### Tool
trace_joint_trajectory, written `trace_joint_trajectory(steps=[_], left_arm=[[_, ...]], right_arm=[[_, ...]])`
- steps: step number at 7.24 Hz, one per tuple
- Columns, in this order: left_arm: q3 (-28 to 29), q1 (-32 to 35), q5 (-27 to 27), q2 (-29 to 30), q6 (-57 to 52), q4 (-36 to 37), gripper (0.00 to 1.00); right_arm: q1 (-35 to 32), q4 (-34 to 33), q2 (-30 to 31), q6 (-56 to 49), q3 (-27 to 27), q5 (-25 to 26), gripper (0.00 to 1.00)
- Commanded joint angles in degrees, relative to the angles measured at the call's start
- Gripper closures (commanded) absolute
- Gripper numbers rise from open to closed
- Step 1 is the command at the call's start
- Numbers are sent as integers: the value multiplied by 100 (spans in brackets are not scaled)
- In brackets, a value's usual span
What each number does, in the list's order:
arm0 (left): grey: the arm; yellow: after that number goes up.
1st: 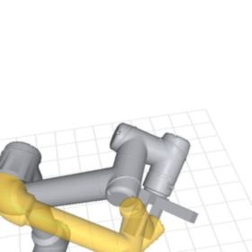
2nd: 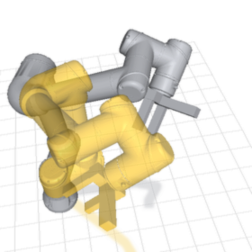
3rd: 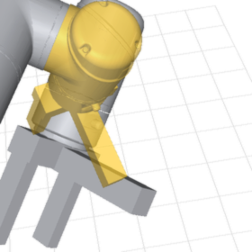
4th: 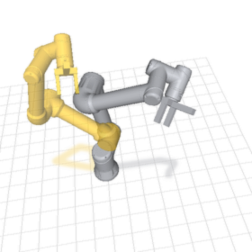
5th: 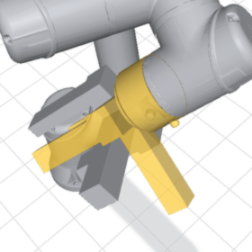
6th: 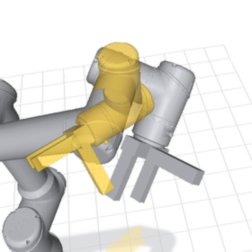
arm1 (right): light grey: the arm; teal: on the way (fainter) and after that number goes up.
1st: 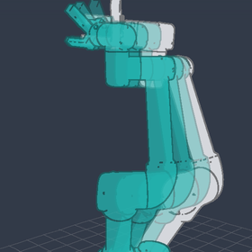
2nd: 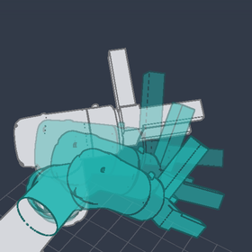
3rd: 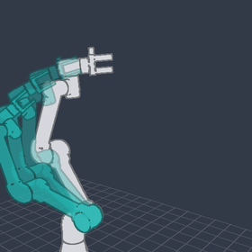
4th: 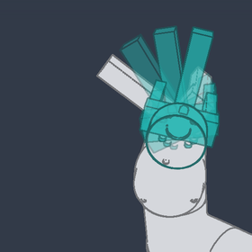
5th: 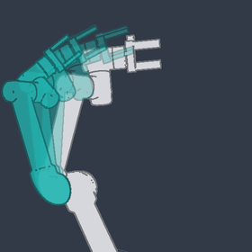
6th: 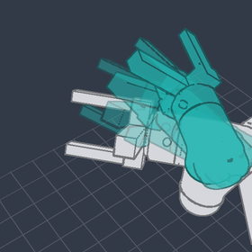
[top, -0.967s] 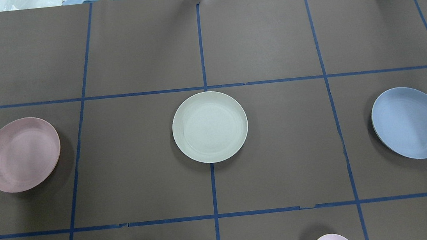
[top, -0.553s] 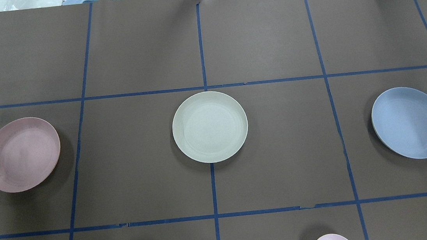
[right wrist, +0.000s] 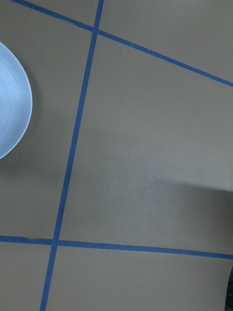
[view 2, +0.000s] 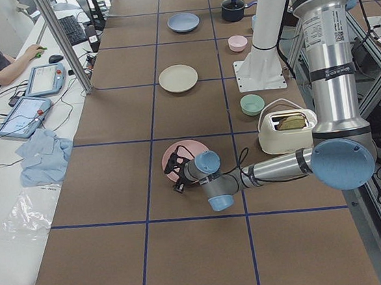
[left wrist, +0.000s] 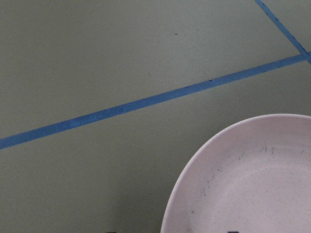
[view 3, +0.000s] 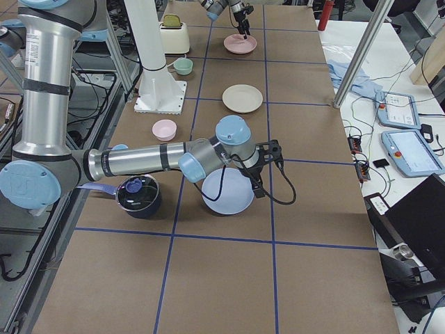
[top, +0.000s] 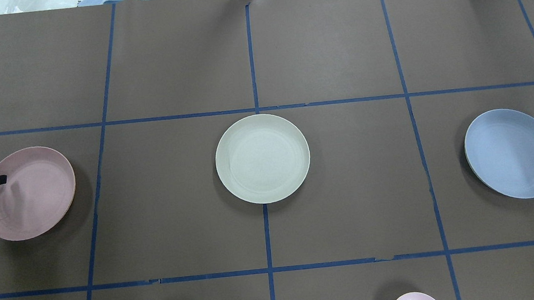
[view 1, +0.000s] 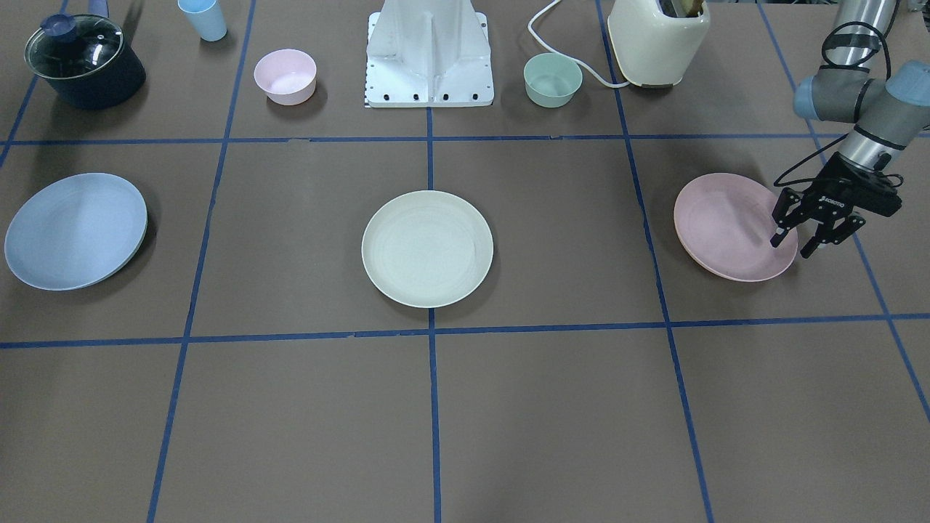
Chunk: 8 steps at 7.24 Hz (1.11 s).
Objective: Stack three plates with pink and blue
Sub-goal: 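Grasp the pink plate's rim with the left gripper and lift it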
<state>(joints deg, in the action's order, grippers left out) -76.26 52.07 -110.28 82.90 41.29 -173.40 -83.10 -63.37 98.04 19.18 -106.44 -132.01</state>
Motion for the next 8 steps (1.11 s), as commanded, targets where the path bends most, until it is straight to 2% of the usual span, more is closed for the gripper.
trace_joint_trajectory(steps=[1,3,5,6,8], left_arm=[[-90,-4,-37,-19,-16,-1,100],[-563,92,-648,-168,-16,52,100],[-863,1019,-1632,-82,-16,349,100],[-1238,1076,-1698,50,45,742,100],[-2248,1077,-1655,532,98,2381,100]], right_arm=[[-4,0,5,6,0,0,0],[5,-9,-4,6,0,9,0],[5,-9,-4,6,9,0,0],[-4,-9,-4,15,9,0,0],[-4,-9,-4,15,9,0,0]])
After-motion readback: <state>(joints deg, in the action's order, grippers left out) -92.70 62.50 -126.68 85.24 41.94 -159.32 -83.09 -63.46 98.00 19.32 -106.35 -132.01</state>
